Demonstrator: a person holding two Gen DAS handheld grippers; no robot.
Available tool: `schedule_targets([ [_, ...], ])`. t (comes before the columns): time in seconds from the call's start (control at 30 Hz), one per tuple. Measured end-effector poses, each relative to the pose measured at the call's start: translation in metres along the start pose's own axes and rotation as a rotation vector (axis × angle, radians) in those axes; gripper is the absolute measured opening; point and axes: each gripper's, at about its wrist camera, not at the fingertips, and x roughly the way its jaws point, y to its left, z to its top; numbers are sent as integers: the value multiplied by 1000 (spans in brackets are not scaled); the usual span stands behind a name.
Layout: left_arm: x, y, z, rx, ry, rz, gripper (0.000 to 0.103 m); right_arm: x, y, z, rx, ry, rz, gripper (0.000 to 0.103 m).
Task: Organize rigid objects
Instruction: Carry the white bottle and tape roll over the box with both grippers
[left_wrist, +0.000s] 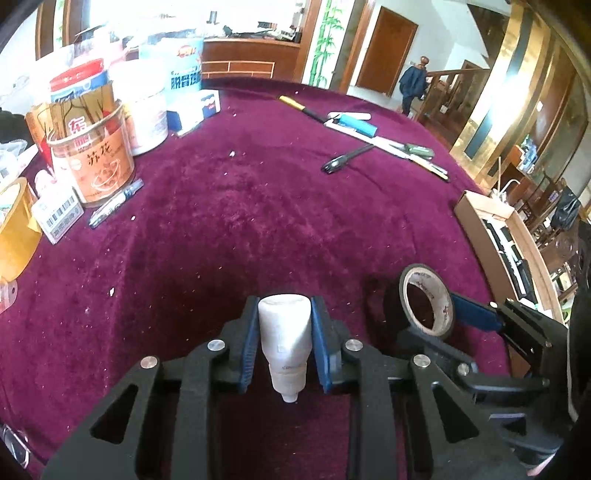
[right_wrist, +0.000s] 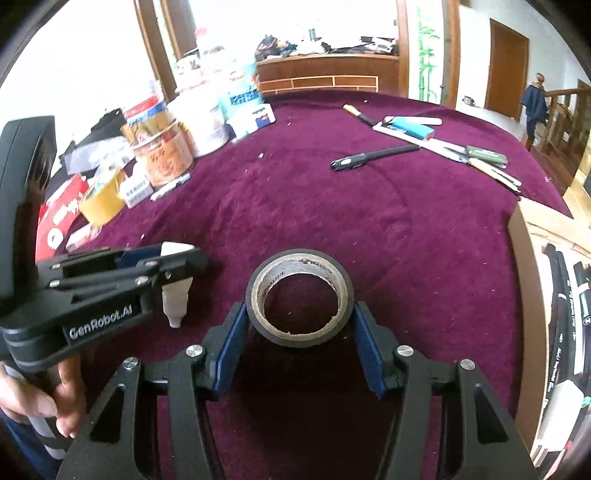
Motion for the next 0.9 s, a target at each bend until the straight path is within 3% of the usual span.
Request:
schedule_targets([
  [0.63,1,-18,0,14,-8,-67,23,-23,-22,11,96,-80,-26,51],
  [0.9,-3,-30,0,17,-8,-152,23,-82,-34,-2,150,-180,-57,51],
])
